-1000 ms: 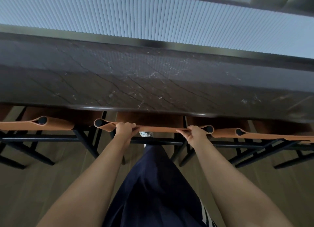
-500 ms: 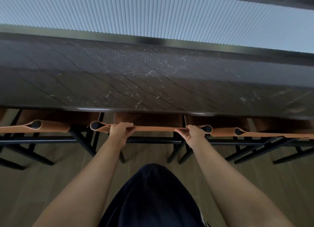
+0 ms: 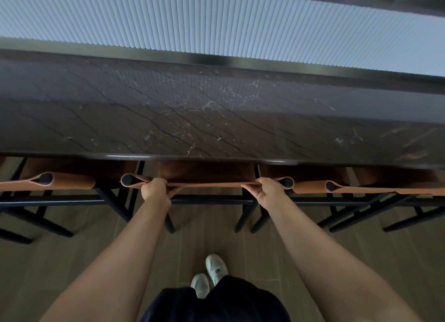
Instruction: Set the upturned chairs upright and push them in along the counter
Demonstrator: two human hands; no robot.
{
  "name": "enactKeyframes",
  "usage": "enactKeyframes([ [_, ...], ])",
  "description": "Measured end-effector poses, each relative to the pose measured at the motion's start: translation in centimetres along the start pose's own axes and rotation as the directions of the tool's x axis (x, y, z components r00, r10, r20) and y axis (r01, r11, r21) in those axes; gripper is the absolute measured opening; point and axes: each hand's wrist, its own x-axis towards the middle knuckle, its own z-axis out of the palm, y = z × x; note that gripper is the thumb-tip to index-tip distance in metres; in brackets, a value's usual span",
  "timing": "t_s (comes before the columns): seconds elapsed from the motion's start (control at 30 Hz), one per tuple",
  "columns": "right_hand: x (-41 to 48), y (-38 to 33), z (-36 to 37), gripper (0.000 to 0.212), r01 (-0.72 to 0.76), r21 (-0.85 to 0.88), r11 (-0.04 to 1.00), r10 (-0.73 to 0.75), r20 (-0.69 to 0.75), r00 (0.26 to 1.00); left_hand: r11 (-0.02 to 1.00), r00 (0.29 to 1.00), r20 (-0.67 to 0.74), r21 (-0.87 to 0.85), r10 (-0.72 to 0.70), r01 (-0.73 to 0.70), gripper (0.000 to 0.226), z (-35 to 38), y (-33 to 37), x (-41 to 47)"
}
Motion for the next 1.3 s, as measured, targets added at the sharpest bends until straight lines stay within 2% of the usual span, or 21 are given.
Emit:
enactKeyframes([
  [0.2, -0.3, 1.0, 0.7, 0.010, -0.016, -0.011, 1.000, 0.017, 0.051, 0.999, 1.000, 1.000, -0.012, -0.027, 0.013, -0.014, 0.044, -1.2, 0.8, 0.5],
  [0.33, -0.3, 1.2, 0.9, 0.015, -0.034, 0.007, 0.999, 0.034, 0.043, 0.999, 1.000, 1.000, 0.026, -0.009, -0.009, 0.010, 0.041, -1.6, 1.5, 0.9],
  [0.5, -0.3, 1.3, 1.3, 0.031, -0.013, 0.025, 1.000, 0.013, 0.021, 1.000, 0.999, 0.996, 0.077, 0.002, -0.034, 0.034, 0.019, -1.4, 2.4, 1.2],
  [0.67, -0.2, 1.7, 2.1, 0.040, 0.004, 0.013, 1.000, -0.003, -0.020, 1.000, 1.000, 0.998, 0.065, 0.014, -0.020, 0.019, 0.022, -1.2, 2.7, 1.7],
  [0.8, -0.3, 1.8, 2.0, 0.032, 0.010, 0.002, 1.000, -0.010, -0.004, 1.000, 0.999, 0.997, 0.074, 0.027, -0.024, 0.022, 0.018, -1.5, 2.6, 2.2],
  [0.9, -0.5, 1.8, 1.9, 0.037, 0.012, 0.000, 1.000, -0.012, -0.004, 1.000, 0.999, 0.995, 0.093, 0.013, -0.035, 0.034, 0.011, -1.6, 2.6, 2.2],
  [0.97, -0.8, 1.8, 1.8, 0.037, -0.002, 0.035, 0.999, 0.002, 0.012, 1.000, 0.999, 0.994, 0.107, 0.007, -0.032, 0.031, 0.018, -1.6, 2.5, 2.1],
  [1.03, -1.5, 1.7, 1.6, 0.026, -0.034, 0.080, 0.996, 0.029, 0.069, 0.997, 1.000, 0.993, 0.113, -0.008, -0.021, 0.022, 0.028, -1.6, 2.4, 1.8],
  [1.13, -2.3, 1.3, 1.1, 0.011, -0.070, 0.110, 0.991, 0.054, 0.142, 0.988, 1.000, 0.991, 0.133, -0.025, -0.014, 0.018, 0.024, -1.3, 2.4, 0.7],
  [1.23, -2.9, 1.2, 1.0, 0.016, -0.086, 0.103, 0.991, 0.068, 0.163, 0.984, 1.000, 0.989, 0.146, -0.022, -0.002, 0.006, 0.020, -1.1, 2.3, -0.5],
  [1.3, -3.7, 1.4, 1.0, 0.018, -0.072, 0.068, 0.995, 0.059, 0.172, 0.983, 1.000, 0.990, 0.140, -0.015, 0.019, -0.017, 0.026, -1.3, 2.2, -1.1],
])
